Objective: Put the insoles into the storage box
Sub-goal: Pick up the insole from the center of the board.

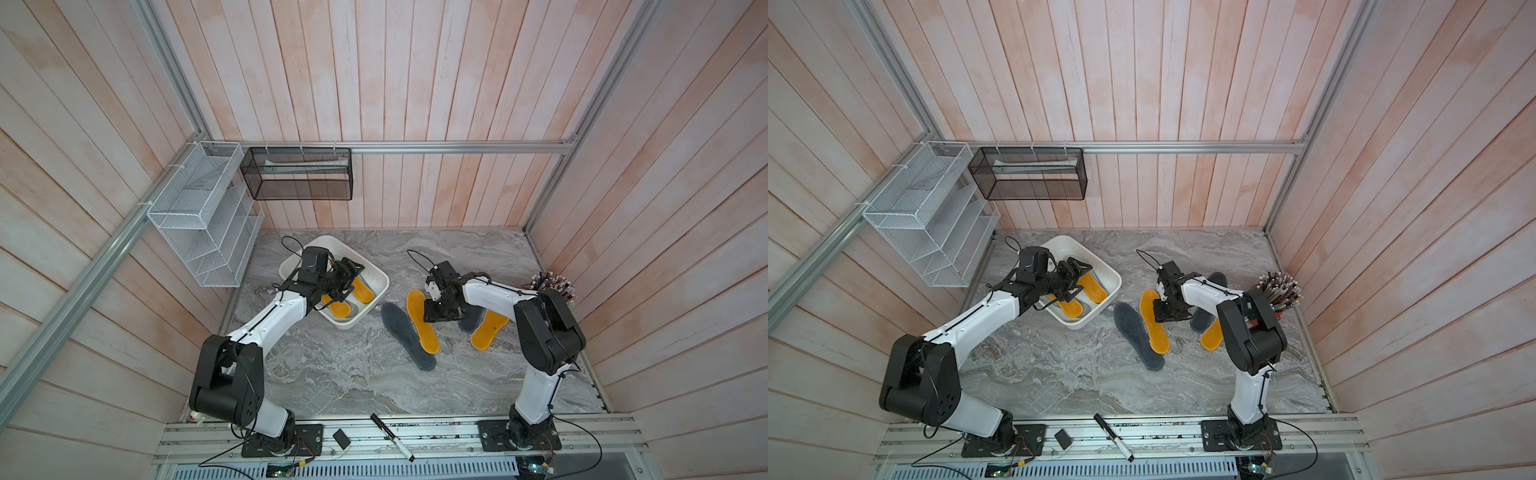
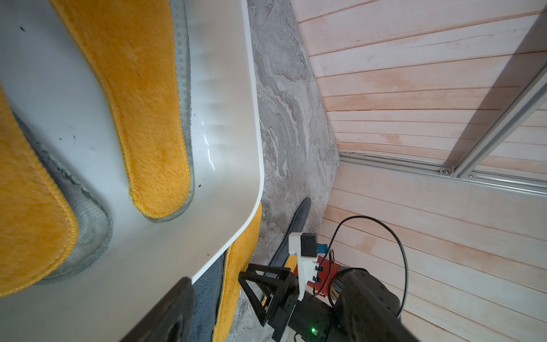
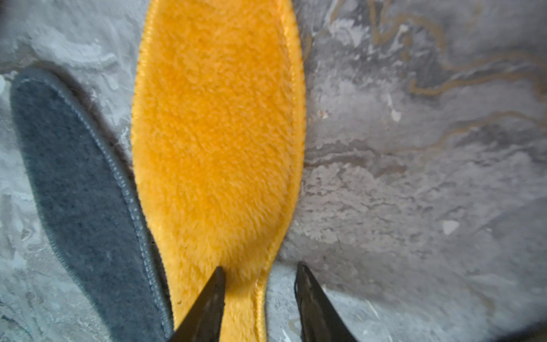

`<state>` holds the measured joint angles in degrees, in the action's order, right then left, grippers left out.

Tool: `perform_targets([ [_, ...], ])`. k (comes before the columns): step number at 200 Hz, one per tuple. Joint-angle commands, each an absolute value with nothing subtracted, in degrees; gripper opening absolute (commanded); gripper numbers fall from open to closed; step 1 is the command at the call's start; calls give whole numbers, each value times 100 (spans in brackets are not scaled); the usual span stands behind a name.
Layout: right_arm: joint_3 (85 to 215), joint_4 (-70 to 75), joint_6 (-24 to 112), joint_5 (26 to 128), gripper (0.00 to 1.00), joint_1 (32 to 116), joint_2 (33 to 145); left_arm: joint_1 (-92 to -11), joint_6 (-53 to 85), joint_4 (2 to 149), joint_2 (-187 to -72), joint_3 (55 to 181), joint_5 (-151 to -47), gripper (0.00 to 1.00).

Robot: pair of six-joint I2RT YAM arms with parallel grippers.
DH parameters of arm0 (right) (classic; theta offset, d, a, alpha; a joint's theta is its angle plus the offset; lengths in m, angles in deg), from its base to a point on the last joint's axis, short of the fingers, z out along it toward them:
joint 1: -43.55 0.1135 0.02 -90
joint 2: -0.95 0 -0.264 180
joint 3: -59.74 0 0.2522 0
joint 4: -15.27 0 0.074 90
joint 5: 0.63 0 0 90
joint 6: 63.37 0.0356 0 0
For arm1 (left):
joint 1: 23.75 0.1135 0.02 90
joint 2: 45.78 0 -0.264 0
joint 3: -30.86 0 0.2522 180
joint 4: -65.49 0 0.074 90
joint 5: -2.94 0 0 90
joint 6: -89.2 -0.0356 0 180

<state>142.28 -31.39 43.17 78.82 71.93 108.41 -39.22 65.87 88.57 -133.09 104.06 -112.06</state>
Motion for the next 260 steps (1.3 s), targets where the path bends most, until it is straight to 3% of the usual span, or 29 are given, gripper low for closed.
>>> perform_targets([
  [1, 14249, -3079, 4370, 7742, 40, 7334, 11214, -3941, 6547, 8899, -13352, 10396, -11154, 80],
  [46, 14326, -3128, 4332, 7721, 31, 7322, 11358, -3947, 6486, 8897, -13515, 10569, -11218, 80],
  [93, 14290, -3116, 4318, 7704, 10, 7266, 11364, -3951, 6494, 8831, -13616, 10580, -11273, 80],
  [131, 14062, -2686, 4331, 7425, 0, 7066, 11062, -3945, 6477, 8837, -13623, 10595, -11282, 80],
  [207, 13617, -1461, 4433, 7029, 0, 6448, 9665, -3948, 6416, 8706, -13649, 10699, -11290, 80],
  [260, 15239, -2165, 4071, 7093, 0, 6398, 9792, -4048, 6053, 7927, -13427, 10734, -11308, 79],
])
